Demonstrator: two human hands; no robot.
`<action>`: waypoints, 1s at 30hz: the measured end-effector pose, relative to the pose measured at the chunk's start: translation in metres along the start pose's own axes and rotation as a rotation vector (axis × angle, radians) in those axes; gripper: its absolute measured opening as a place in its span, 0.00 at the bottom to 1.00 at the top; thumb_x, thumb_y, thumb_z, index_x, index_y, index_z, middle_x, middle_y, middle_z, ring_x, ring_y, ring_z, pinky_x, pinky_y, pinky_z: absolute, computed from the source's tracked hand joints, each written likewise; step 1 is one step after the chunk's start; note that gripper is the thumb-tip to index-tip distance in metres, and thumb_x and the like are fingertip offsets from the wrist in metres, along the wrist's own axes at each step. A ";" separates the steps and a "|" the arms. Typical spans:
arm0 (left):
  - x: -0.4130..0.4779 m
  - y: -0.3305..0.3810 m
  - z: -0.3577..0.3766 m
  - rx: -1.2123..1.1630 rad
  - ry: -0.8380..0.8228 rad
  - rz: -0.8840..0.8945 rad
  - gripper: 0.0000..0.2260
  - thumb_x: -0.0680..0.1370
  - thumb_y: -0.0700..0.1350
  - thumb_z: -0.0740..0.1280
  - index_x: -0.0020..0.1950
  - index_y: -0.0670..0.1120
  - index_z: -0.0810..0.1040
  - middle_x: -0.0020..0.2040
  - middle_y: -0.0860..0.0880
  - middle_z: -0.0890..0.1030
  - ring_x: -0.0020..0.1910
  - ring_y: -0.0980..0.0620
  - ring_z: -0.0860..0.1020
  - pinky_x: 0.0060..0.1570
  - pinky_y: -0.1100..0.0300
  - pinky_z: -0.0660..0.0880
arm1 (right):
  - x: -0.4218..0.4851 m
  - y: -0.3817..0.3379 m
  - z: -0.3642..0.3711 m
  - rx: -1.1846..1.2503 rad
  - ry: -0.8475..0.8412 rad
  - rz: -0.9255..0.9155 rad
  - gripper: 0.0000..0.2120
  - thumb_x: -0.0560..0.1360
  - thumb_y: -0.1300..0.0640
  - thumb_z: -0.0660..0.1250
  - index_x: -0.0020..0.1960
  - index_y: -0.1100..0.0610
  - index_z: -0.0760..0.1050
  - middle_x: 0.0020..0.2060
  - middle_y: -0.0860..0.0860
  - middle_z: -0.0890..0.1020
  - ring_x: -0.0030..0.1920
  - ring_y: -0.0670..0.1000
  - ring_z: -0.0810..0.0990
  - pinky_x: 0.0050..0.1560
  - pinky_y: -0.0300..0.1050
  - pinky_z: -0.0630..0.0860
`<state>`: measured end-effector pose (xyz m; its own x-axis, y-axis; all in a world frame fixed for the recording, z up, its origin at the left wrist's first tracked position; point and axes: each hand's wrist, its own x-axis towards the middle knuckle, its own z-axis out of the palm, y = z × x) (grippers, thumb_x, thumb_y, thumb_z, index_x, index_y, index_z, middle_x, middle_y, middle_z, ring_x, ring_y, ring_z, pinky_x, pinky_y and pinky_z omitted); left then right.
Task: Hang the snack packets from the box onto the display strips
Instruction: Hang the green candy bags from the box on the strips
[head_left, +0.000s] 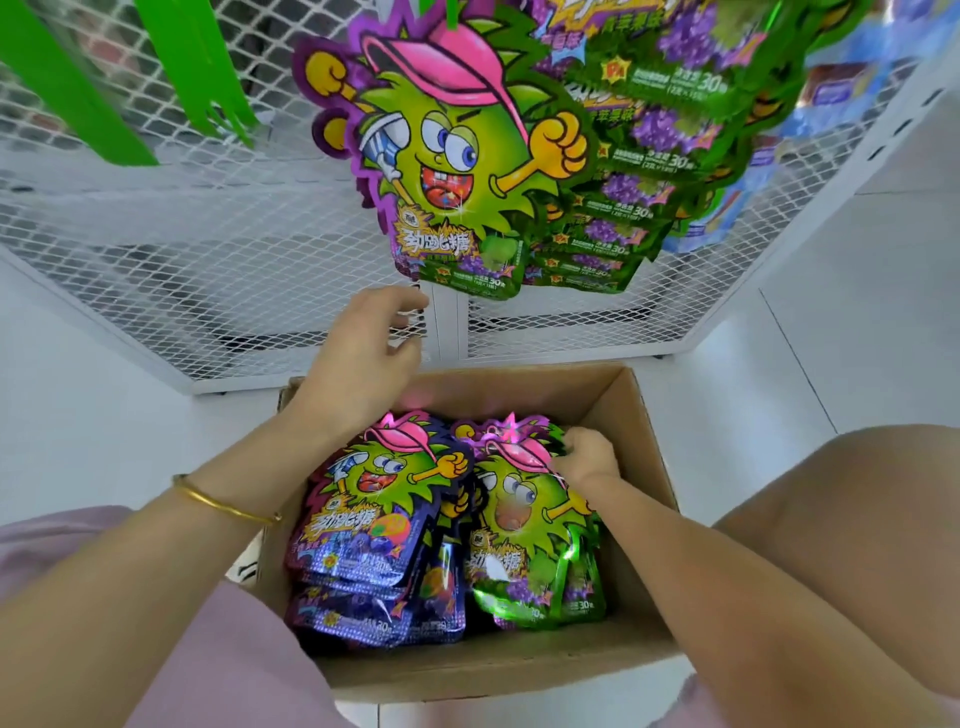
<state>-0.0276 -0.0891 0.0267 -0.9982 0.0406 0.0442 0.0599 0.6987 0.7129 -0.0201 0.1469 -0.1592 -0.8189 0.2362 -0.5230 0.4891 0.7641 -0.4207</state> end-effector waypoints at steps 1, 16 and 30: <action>0.000 -0.001 0.000 0.002 0.001 0.003 0.17 0.77 0.36 0.61 0.65 0.45 0.72 0.63 0.48 0.72 0.55 0.58 0.71 0.51 0.68 0.67 | 0.000 0.001 -0.002 0.019 0.005 -0.019 0.06 0.70 0.60 0.69 0.43 0.56 0.73 0.46 0.58 0.78 0.44 0.54 0.75 0.42 0.41 0.66; 0.076 0.074 -0.074 -0.174 0.428 0.232 0.16 0.77 0.39 0.64 0.64 0.41 0.71 0.60 0.47 0.74 0.54 0.55 0.73 0.43 0.78 0.68 | -0.079 -0.090 -0.173 -0.153 0.182 -0.496 0.13 0.76 0.53 0.65 0.59 0.55 0.75 0.54 0.52 0.79 0.56 0.55 0.77 0.53 0.49 0.74; 0.104 0.153 -0.124 -0.322 0.200 0.199 0.09 0.78 0.47 0.64 0.53 0.43 0.75 0.40 0.48 0.76 0.36 0.56 0.72 0.31 0.74 0.68 | -0.159 -0.223 -0.260 -0.111 0.649 -0.878 0.13 0.76 0.45 0.63 0.53 0.52 0.76 0.46 0.52 0.81 0.50 0.57 0.77 0.39 0.46 0.66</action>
<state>-0.1225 -0.0666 0.2270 -0.9489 -0.0090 0.3154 0.2810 0.4308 0.8576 -0.0772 0.0946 0.2107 -0.8867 -0.1704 0.4298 -0.3450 0.8627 -0.3698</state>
